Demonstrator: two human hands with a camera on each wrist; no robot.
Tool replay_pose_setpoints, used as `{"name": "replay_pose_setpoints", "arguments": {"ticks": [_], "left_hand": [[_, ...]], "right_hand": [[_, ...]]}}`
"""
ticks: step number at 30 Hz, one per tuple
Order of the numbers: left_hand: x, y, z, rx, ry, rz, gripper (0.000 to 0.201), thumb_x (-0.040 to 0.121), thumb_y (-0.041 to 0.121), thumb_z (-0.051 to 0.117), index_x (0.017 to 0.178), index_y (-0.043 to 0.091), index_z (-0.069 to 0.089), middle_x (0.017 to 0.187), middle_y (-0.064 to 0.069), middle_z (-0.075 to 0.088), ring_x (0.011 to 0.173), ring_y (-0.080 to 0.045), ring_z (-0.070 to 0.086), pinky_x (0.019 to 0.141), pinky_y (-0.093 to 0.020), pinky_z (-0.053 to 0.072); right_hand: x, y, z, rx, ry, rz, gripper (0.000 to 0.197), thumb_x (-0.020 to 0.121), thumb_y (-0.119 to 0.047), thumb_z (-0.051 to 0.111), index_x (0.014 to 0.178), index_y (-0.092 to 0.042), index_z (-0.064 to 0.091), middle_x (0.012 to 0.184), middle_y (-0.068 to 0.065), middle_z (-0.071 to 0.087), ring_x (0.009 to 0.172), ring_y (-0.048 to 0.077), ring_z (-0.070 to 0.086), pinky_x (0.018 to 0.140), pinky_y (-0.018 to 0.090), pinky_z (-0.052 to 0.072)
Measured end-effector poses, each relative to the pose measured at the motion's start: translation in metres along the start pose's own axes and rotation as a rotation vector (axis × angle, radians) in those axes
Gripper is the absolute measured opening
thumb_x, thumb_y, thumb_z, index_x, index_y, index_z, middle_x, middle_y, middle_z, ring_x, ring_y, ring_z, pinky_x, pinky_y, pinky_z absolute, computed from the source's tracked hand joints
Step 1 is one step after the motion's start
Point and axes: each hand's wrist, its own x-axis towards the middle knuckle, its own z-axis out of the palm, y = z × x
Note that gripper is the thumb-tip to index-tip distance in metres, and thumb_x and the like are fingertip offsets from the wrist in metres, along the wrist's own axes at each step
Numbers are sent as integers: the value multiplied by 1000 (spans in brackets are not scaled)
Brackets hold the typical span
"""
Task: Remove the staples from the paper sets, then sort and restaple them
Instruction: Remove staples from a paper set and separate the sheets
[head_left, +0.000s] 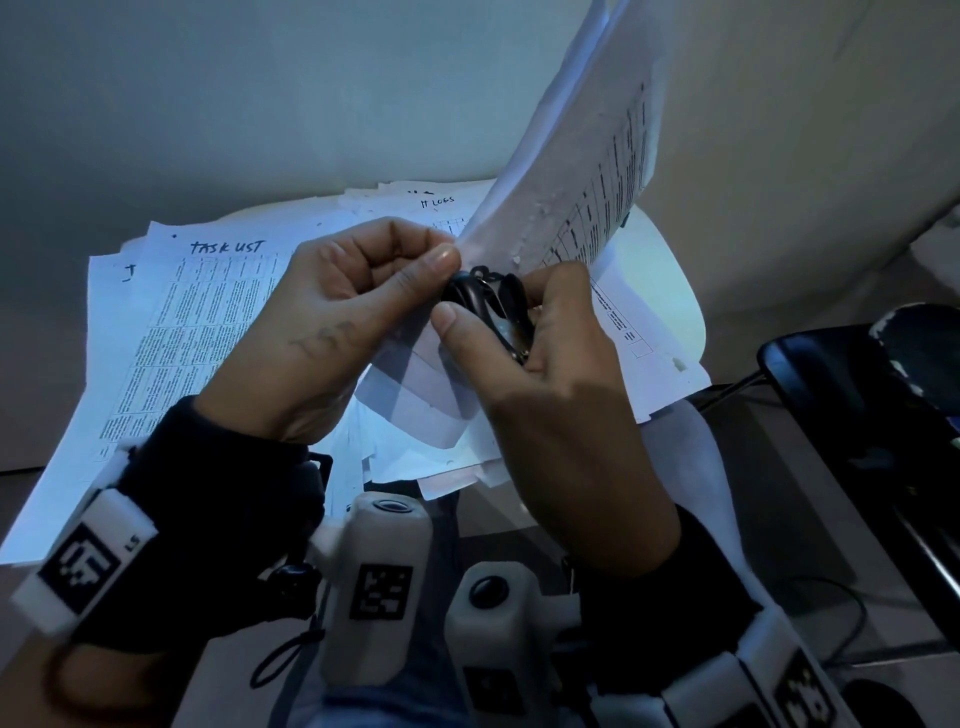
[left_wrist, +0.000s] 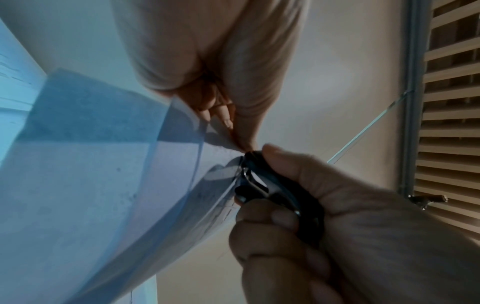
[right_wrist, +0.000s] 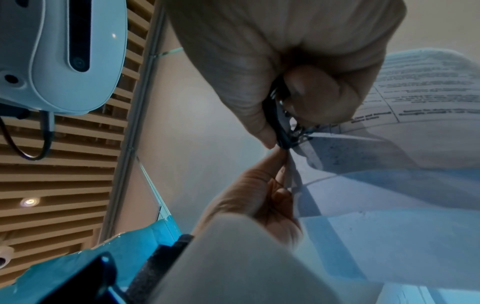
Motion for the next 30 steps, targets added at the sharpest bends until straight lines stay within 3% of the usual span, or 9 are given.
{"name": "replay_pose_setpoints", "arguments": {"ticks": [4, 9, 14, 17, 21, 24, 27, 30], "left_hand": [[-2, -1, 2, 0, 4, 36, 6, 76, 16, 65, 79, 11, 64, 65, 1, 69, 57, -9, 63, 57, -18, 54], [-3, -2, 3, -13, -4, 87, 4, 70, 12, 68, 73, 16, 67, 64, 3, 68, 60, -6, 62, 62, -16, 53], [0, -4, 5, 120, 4, 95, 9, 80, 10, 65, 76, 14, 57, 59, 7, 61, 54, -3, 56, 55, -14, 49], [1, -7, 9, 146, 13, 79, 12, 87, 6, 55, 77, 12, 54, 55, 8, 59, 50, -2, 53, 51, -14, 45], [1, -11, 14, 171, 21, 80, 14, 90, 4, 53, 78, 11, 54, 54, 9, 56, 49, 0, 50, 51, -13, 43], [2, -12, 13, 245, 0, 116, 7, 86, 14, 60, 83, 18, 55, 62, 8, 58, 56, -6, 53, 56, -18, 44], [2, -8, 5, 273, -84, 86, 19, 78, 21, 62, 95, 26, 54, 73, 3, 64, 67, -17, 59, 63, -29, 49], [1, -1, 3, 338, -125, 133, 19, 77, 17, 67, 95, 21, 61, 84, -2, 68, 78, -20, 61, 74, -36, 52]], "right_hand": [[-2, 1, 1, 143, 14, 53, 31, 85, -21, 65, 97, 0, 46, 67, -4, 48, 56, 2, 48, 52, 17, 40], [-1, 4, 2, 203, 53, 88, 24, 86, -17, 64, 91, 0, 49, 60, -9, 49, 58, 3, 49, 52, 15, 39], [-2, 8, 4, 213, 23, 171, 26, 77, -33, 60, 83, -12, 48, 57, -8, 45, 51, 5, 43, 47, 18, 35], [-4, 14, 2, 263, 1, 222, 20, 77, -34, 60, 82, -18, 49, 52, -13, 46, 48, 1, 42, 46, 14, 33], [-6, 18, -2, 269, 20, 238, 20, 76, -36, 60, 83, -19, 52, 52, -16, 50, 50, -1, 45, 50, 13, 35], [-2, 17, -6, 323, 6, 275, 19, 76, -35, 59, 79, -18, 51, 49, -17, 46, 47, -1, 43, 47, 12, 33], [6, 11, -14, 413, -39, 318, 23, 87, -24, 61, 70, -20, 46, 44, -16, 41, 39, 0, 40, 39, 8, 29], [14, 4, -19, 514, -121, 384, 28, 93, -15, 51, 67, -16, 39, 40, -12, 31, 32, 0, 24, 31, 13, 20]]}}
